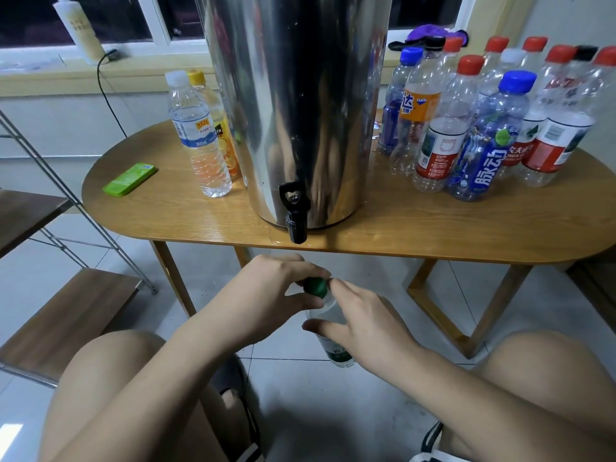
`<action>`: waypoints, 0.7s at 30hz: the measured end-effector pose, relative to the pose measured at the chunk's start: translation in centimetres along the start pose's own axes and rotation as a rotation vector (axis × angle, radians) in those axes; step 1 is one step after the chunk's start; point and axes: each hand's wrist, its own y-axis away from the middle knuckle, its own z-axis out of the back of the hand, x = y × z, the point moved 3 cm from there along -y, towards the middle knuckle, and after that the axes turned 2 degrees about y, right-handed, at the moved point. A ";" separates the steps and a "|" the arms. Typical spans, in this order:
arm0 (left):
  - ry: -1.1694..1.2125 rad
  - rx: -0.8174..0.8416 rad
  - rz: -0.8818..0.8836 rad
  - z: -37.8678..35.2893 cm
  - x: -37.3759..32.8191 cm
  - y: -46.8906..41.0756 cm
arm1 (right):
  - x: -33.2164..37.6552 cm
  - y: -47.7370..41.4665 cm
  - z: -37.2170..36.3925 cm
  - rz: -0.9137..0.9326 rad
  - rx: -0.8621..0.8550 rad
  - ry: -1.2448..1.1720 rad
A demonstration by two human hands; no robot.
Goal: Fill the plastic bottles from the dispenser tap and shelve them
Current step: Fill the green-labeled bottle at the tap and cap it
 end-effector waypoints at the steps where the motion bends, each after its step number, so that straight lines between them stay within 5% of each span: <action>1: -0.009 -0.008 0.030 0.1 0.1 0.0 | 0.0 0.0 0.0 -0.002 0.006 -0.006; 5: -0.084 -0.108 0.062 0.2 0.2 -0.1 | 0.3 -0.1 0.1 -0.003 0.016 0.008; 21: 0.071 -0.088 -0.091 -0.4 -0.2 0.2 | 0.0 -0.2 0.6 -0.016 -0.031 -0.078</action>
